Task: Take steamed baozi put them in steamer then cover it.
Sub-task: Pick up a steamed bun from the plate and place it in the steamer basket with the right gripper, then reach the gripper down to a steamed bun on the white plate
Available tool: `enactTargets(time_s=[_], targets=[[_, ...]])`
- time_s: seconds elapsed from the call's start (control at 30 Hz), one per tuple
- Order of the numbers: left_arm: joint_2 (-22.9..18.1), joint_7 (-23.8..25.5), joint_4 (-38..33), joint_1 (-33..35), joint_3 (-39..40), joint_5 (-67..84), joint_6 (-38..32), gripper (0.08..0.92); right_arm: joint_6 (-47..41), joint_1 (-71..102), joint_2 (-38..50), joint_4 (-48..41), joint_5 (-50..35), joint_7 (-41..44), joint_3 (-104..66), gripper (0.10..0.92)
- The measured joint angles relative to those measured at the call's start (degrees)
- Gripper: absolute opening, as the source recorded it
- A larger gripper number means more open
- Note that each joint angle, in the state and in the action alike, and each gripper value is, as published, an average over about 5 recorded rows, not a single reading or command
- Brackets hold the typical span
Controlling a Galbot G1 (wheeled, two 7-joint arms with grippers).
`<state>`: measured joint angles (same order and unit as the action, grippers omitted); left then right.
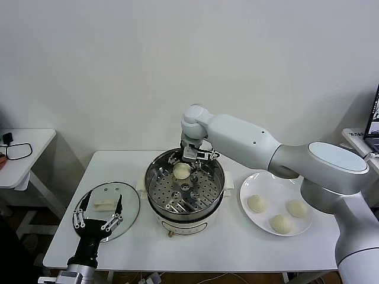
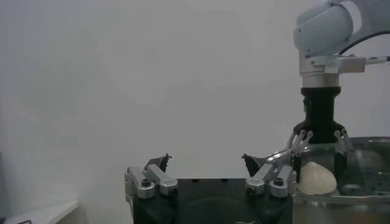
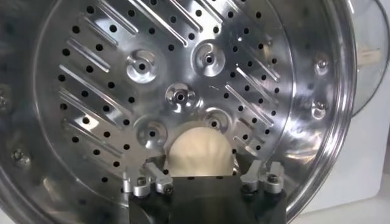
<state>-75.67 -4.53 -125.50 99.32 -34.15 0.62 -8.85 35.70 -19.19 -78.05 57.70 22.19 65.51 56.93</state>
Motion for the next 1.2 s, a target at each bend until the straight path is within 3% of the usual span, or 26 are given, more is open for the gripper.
enactTargets(time_s=[0.23,0.7,1.2], targets=[[0.0,0.0,-0.1,-0.1,0.1,0.0,0.1,0.823,-4.9,-4.6,4.8,3.8,-7.9,3.1,1.2,0.823],[-0.1,0.1,-0.9,-0.4,1.0,-0.2,0.4,0.823,-28.6,-15.9,24.0,8.5,-35.2,6.2,14.5,0.823],[-0.2,0.0,-0.8,-0.5,0.8,-0.2,0.4,0.823,-39.0,-7.2,36.2,10.0,-41.9,1.3,19.8,0.823]])
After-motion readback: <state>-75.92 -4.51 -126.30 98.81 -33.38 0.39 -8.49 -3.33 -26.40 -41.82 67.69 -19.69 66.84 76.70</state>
